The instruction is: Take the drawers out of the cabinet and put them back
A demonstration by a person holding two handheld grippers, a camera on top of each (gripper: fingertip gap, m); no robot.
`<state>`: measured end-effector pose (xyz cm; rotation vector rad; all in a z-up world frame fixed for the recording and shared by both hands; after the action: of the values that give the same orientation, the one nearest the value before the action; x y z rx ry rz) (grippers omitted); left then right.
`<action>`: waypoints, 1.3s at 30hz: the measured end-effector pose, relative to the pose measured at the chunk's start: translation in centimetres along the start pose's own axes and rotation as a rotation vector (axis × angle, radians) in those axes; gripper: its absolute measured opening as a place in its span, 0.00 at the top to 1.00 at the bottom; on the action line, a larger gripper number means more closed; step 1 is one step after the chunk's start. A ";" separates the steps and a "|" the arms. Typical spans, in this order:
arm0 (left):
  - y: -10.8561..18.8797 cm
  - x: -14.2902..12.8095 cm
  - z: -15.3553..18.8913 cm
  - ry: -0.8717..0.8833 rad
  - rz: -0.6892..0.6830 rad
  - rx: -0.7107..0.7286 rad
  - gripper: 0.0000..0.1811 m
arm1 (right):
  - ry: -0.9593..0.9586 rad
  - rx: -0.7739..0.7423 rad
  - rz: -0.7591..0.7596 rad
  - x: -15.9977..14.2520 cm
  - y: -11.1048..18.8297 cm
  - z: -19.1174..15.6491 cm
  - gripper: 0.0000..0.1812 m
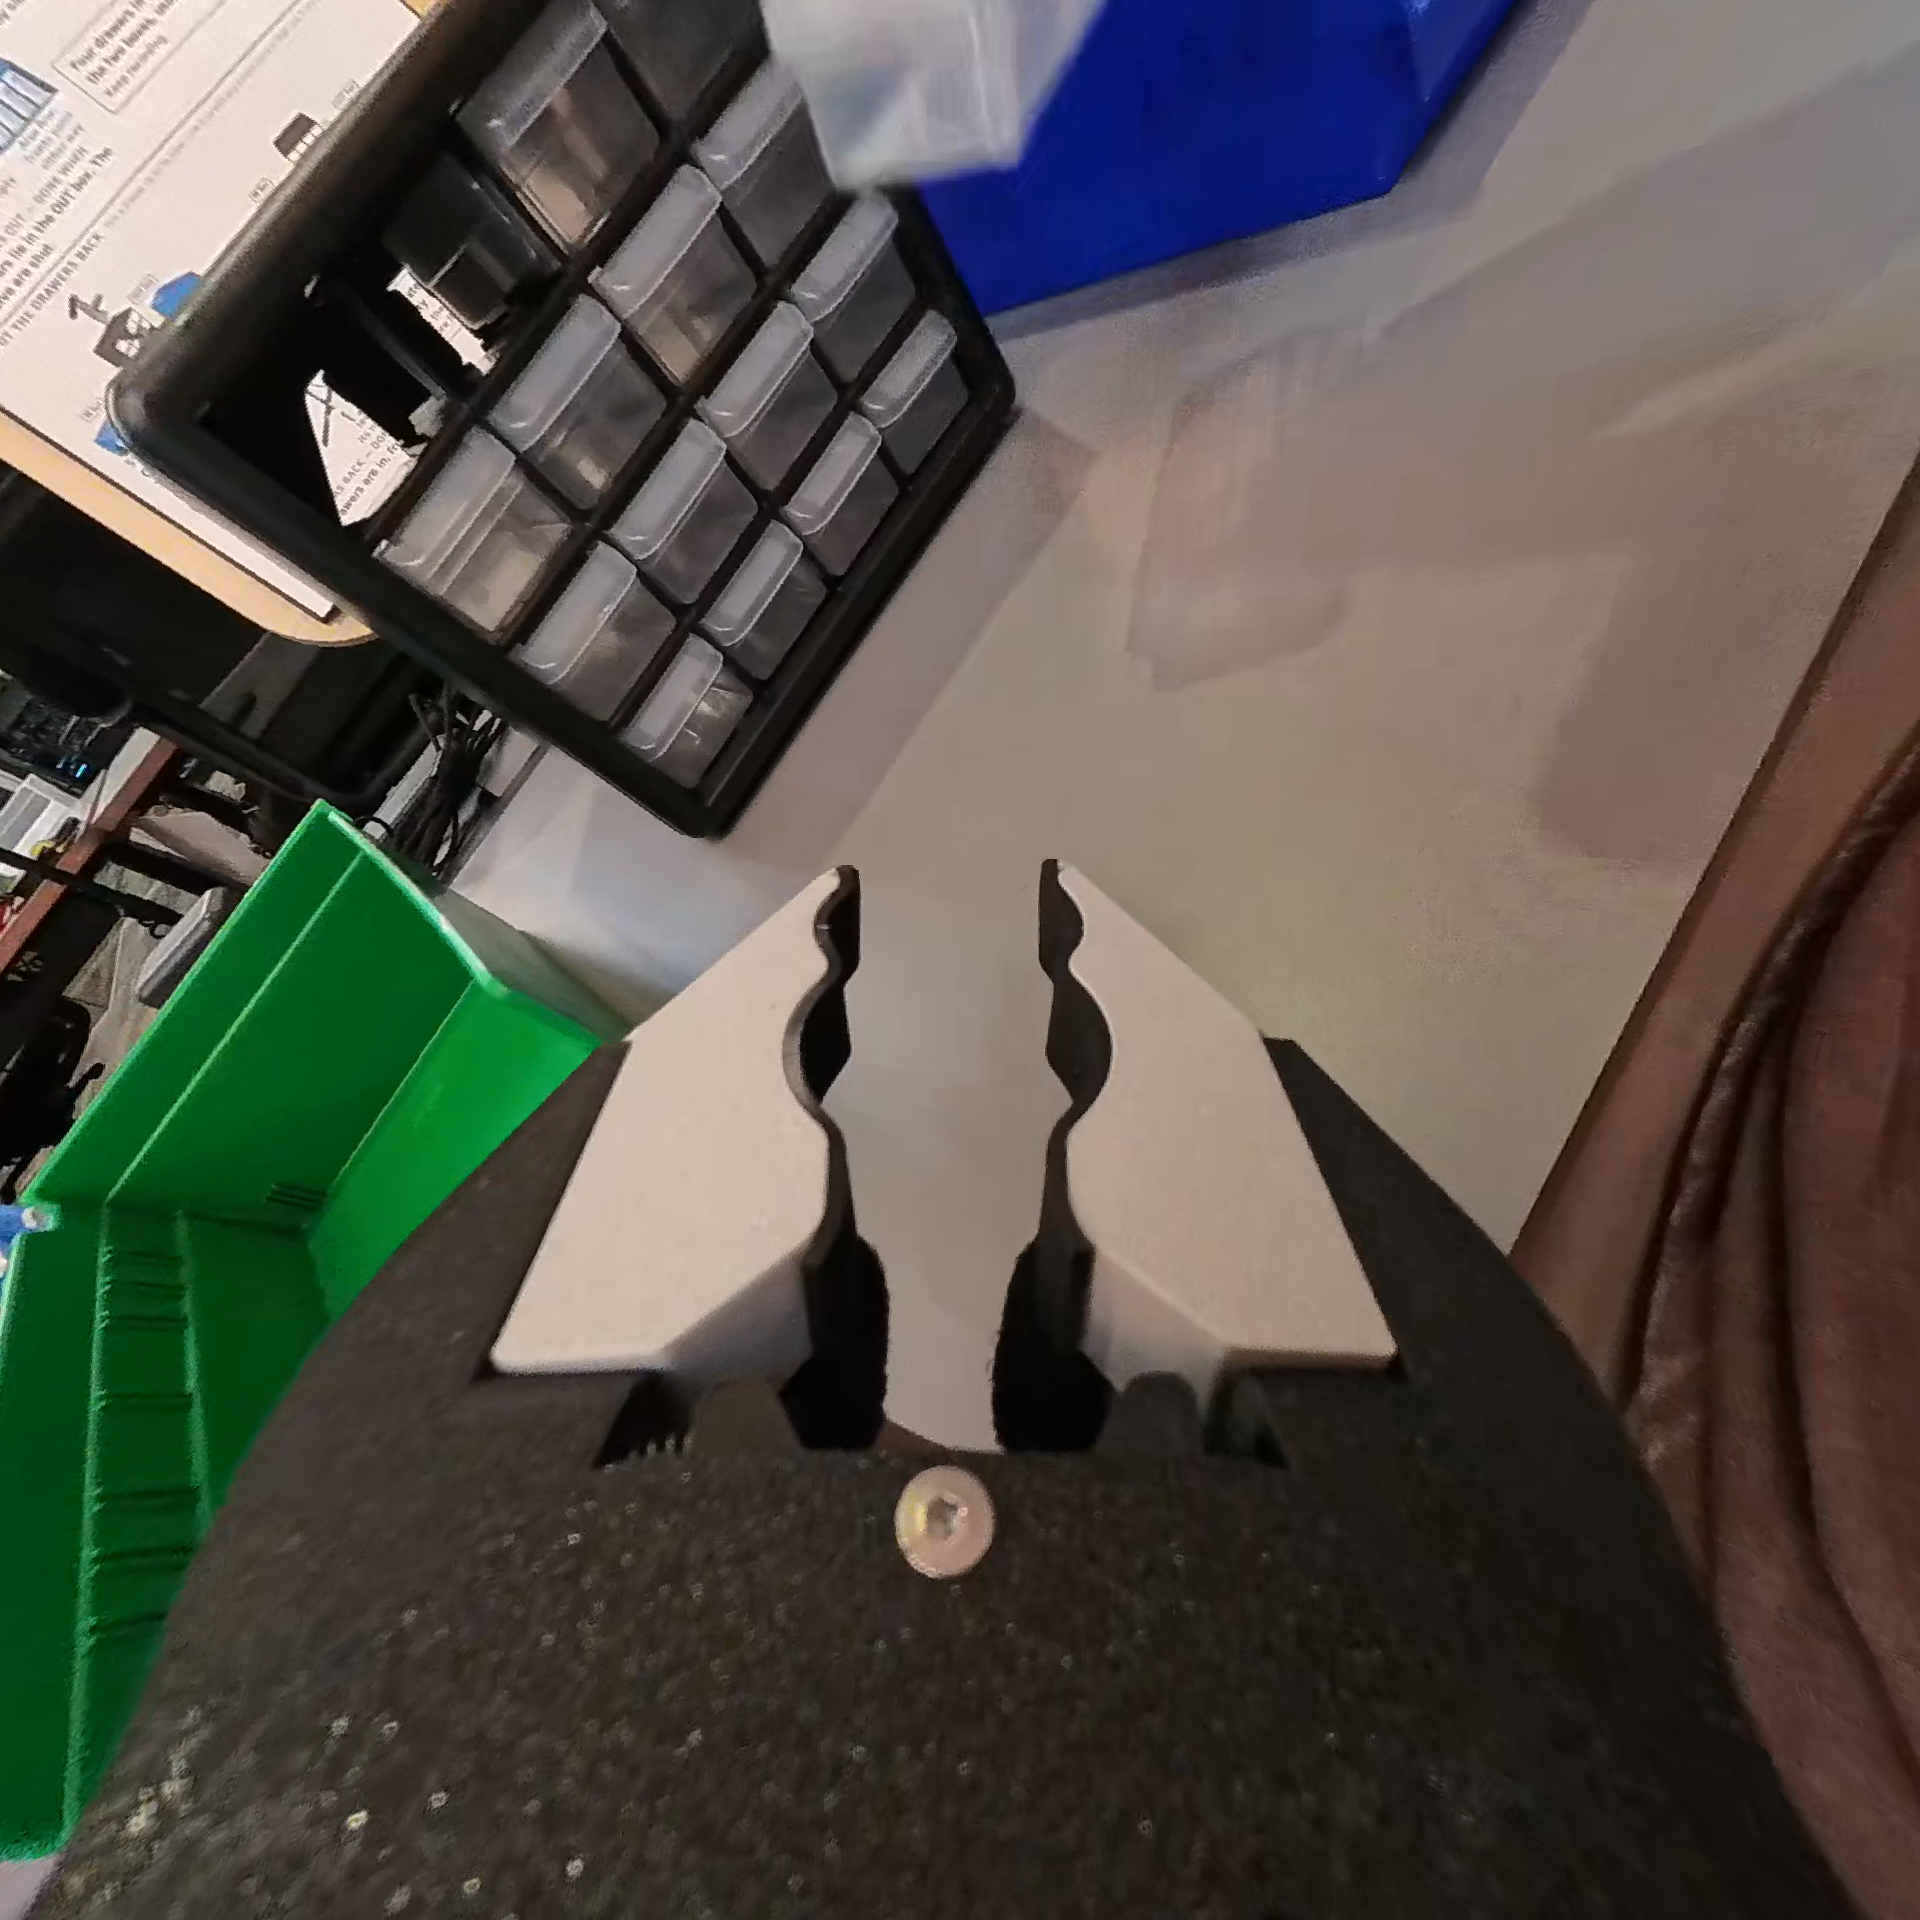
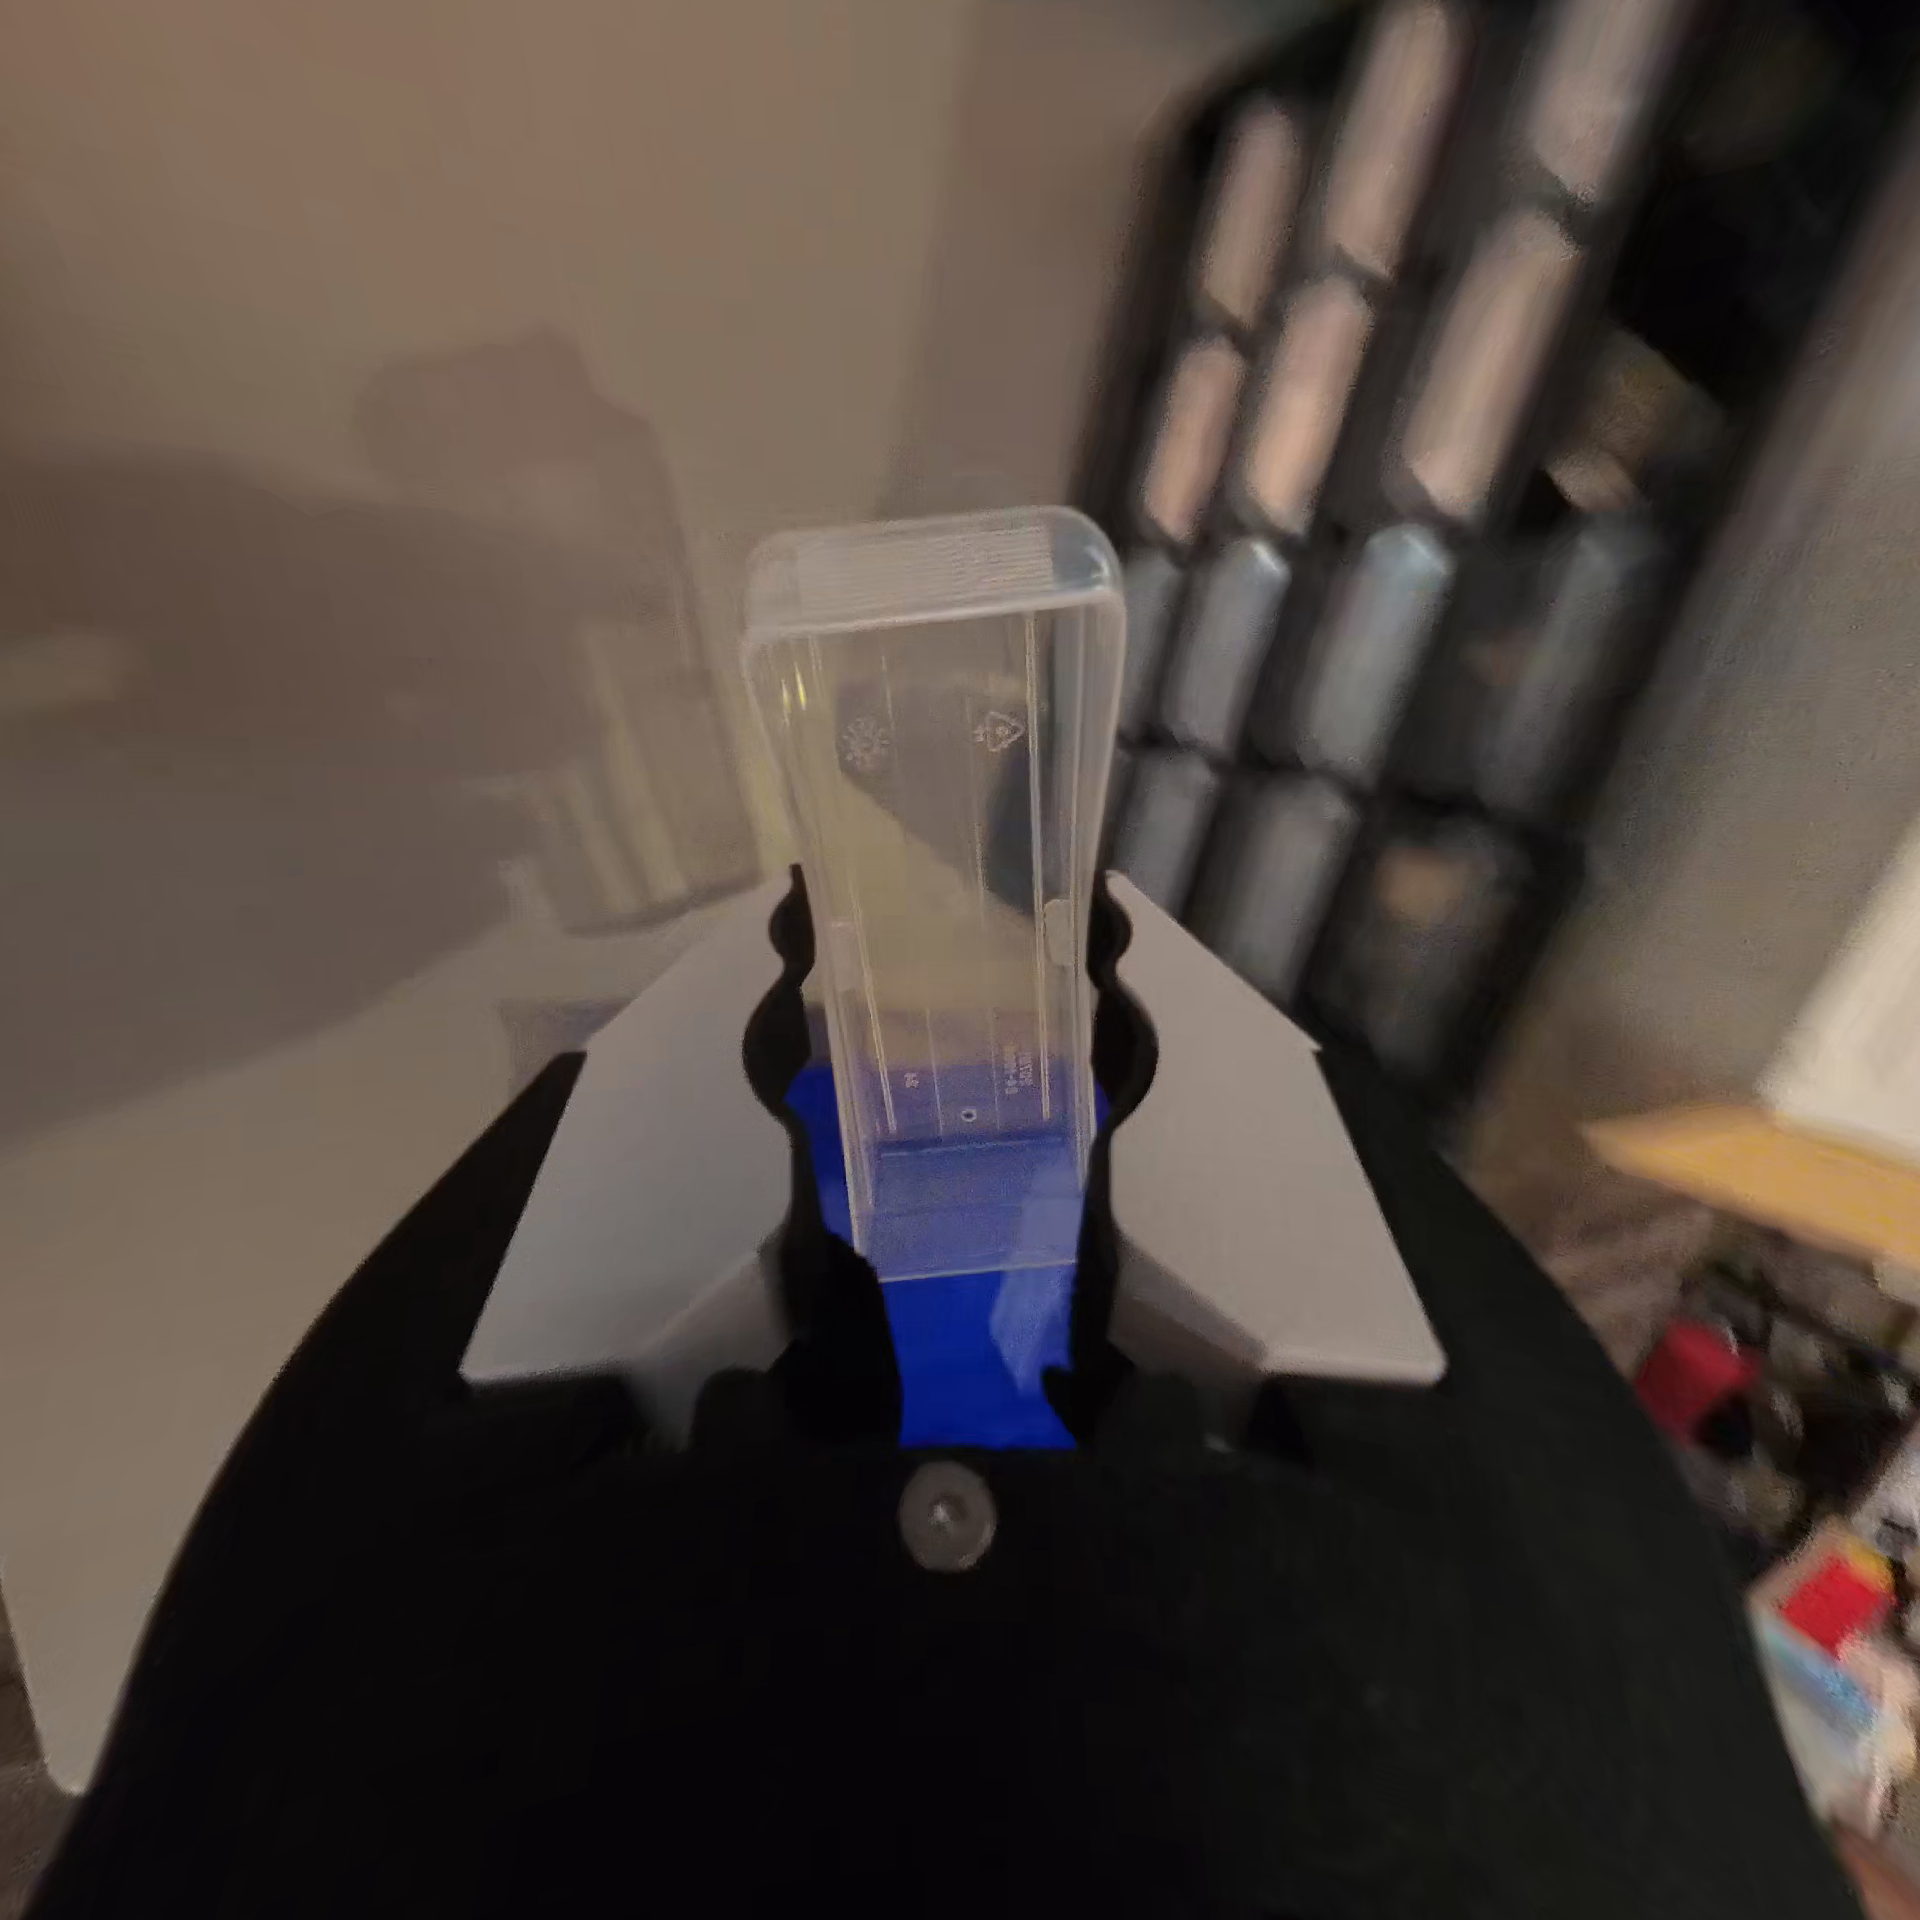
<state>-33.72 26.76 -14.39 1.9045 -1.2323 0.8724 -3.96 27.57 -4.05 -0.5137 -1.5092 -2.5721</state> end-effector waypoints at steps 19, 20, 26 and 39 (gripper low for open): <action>-1.8 0.1 0.1 0.036 0.000 -0.024 0.82 | -0.355 -0.102 -0.362 -24.4 -4.6 1.5 0.69; -1.7 0.0 0.0 0.039 -0.002 -0.018 0.82 | -0.357 -0.094 -0.362 -24.7 -4.9 1.6 0.68; -1.2 -0.3 -0.2 0.042 -0.022 0.004 0.82 | -0.322 -0.087 -0.346 -24.8 -5.9 2.1 0.67; -1.2 -0.3 -0.2 0.054 -0.031 -0.001 0.82 | -0.394 -0.215 -0.284 -23.7 -3.7 3.6 0.61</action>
<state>-32.69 27.45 -14.81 1.8816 -1.1680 0.9010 18.08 30.84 -13.63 -0.9424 -1.5133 -3.0118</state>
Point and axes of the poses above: each gripper's, where its closed fingertips meet, y back along the fingers, x out of its top, z = x × y across the jaws, the point moved 6 cm from there along y, back along the fingers, and after that the axes turned 13 degrees about z, right-handed, at the moved point
